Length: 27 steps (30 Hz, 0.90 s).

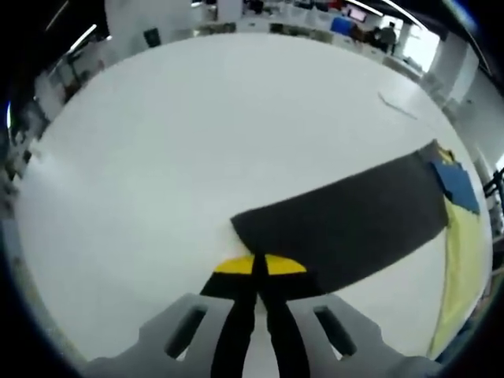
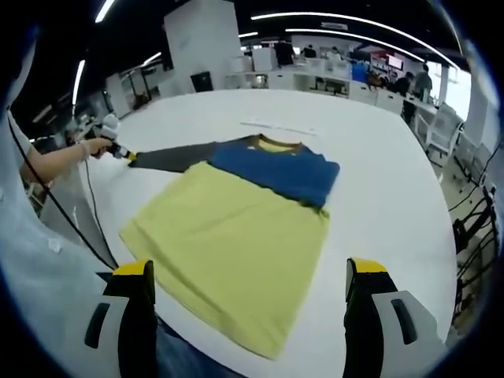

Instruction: Fold the garment on the visible template until the final outline fits inside the template.

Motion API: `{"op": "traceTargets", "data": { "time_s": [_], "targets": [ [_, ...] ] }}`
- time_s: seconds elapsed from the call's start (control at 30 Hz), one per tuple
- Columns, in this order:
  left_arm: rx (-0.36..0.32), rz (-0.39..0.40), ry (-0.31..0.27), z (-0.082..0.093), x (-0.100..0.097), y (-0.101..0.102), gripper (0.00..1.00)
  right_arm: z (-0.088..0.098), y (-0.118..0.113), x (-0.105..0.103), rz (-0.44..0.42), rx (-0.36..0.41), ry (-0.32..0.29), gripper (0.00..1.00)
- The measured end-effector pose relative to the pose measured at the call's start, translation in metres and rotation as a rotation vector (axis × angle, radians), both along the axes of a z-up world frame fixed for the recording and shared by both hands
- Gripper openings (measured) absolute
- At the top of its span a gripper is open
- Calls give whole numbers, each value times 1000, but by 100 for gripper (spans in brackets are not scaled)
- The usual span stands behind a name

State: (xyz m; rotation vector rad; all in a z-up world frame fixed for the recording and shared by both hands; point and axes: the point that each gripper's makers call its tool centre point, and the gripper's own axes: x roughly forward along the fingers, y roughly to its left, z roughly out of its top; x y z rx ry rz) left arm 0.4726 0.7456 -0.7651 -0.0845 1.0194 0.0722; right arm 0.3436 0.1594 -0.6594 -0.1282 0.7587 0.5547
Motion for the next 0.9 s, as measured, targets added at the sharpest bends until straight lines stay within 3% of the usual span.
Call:
{"op": "traceTargets", "data": {
  "time_s": [0.77, 0.9],
  "targets": [
    [27, -76, -50, 33, 12, -19, 0, -1, -5, 2, 1, 2, -11, 100],
    [-4, -90, -64, 37, 14, -29, 0, -2, -6, 0, 2, 2, -8, 100]
  ]
}}
